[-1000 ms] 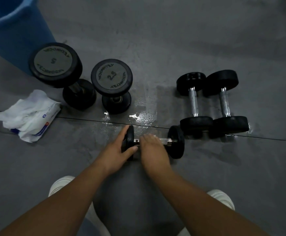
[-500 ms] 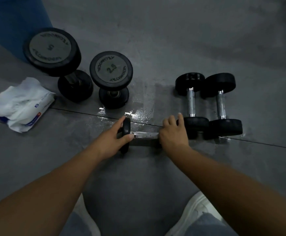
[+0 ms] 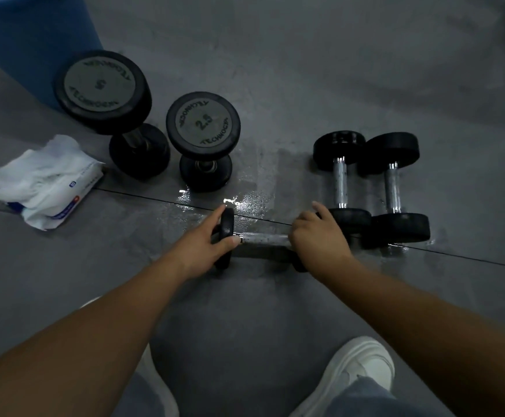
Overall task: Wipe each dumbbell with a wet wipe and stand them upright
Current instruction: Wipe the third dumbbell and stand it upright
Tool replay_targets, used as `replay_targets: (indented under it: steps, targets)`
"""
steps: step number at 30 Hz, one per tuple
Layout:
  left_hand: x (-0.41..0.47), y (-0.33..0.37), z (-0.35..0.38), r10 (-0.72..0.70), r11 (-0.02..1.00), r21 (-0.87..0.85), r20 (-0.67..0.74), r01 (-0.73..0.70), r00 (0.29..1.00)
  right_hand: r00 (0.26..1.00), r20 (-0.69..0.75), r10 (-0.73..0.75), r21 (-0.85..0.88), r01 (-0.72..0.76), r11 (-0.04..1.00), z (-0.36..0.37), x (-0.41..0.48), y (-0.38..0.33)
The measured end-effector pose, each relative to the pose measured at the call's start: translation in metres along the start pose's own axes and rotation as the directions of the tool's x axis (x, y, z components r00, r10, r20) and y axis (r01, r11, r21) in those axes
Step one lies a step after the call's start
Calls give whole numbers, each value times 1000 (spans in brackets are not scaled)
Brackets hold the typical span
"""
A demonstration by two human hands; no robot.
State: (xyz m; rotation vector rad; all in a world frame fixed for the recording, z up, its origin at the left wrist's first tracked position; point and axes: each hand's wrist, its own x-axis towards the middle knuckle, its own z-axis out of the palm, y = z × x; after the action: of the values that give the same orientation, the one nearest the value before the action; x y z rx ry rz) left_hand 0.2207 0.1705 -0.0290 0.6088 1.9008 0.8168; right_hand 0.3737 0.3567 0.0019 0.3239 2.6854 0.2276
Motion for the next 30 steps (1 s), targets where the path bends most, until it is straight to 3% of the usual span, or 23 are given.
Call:
replay_targets:
  steps: [2, 5, 6, 7, 8, 9, 10, 11, 12, 13, 14, 15, 16, 17, 19, 20, 21, 23, 27, 30]
  targets:
    - [2, 1, -2, -4, 1000, 8, 1, 4, 1000, 993, -110, -49, 88, 59, 994, 4, -20, 0]
    - [4, 1, -3, 1, 1000, -13, -2, -1, 1000, 986, -124, -115, 205, 138, 969, 15, -57, -47]
    - [4, 2, -3, 1, 1000, -20, 2, -1, 1000, 995, -63, -83, 264, 96, 960, 23, -66, -69]
    - [3, 2, -2, 1, 1000, -24, 8, -1, 1000, 999, 36, 36, 394, -47, 918, 27, -68, -87]
    - [2, 3, -2, -2, 999, -33, 8, 2, 1000, 965, 176, 196, 545, -262, 797, 31, -65, -99]
    - [0, 4, -2, -4, 999, -47, 0, 4, 1000, 856, 347, 383, 673, -511, 534, 29, -58, -104]
    - [-2, 4, -2, 1, 998, -55, -7, -1, 1000, 696, 549, 463, 744, -659, 109, 26, -45, -103]
    - [-1, 4, -1, 6, 999, -54, -8, -7, 1000, 558, 754, 347, 657, -663, -360, 18, -32, -99]
    - [-1, 4, -1, 7, 999, -53, -5, -8, 1000, 514, 835, 196, 470, -482, -740, 13, -19, -97]
    - [-2, 5, 0, 4, 998, -59, -7, -4, 1000, 487, 863, 135, 274, -227, -935, 10, -10, -94]
    - [-3, 5, 1, 5, 998, -68, -9, -5, 1000, 444, 890, 102, 112, 3, -994, 11, 0, -88]
    - [-3, 3, 2, 5, 997, -80, -6, -5, 1000, 420, 907, 22, -61, 182, -981, 9, 10, -82]
    - [-3, 2, 3, 2, 995, -98, -1, -2, 1000, 442, 896, -44, -187, 284, -940, 7, 12, -76]
    - [-2, 0, 4, -5, 994, -108, 2, 5, 1000, 440, 898, -12, -189, 359, -914, 6, 13, -73]
    - [1, -1, 3, -11, 993, -116, 1, 11, 1000, 360, 931, 53, -61, 298, -953, -9, 6, -66]
    - [3, 0, 1, -11, 993, -120, 0, 11, 1000, 373, 924, 80, -39, 300, -953, -12, 2, -68]
    - [5, 0, 0, -7, 993, -119, 4, 7, 1000, 463, 886, 23, -172, 374, -912, -18, -4, -70]
    - [6, -1, 1, 2, 993, -122, 6, -1, 1000, 511, 859, 30, -212, 408, -888, -18, -9, -67]
    - [0, -5, 5, -6, 988, -152, 7, 7, 1000, 404, 913, -58, -226, 381, -897, -11, 13, -58]
    - [1, -4, 3, -15, 990, -137, 10, 16, 1000, 446, 890, 92, -76, 343, -936, -31, 6, -66]
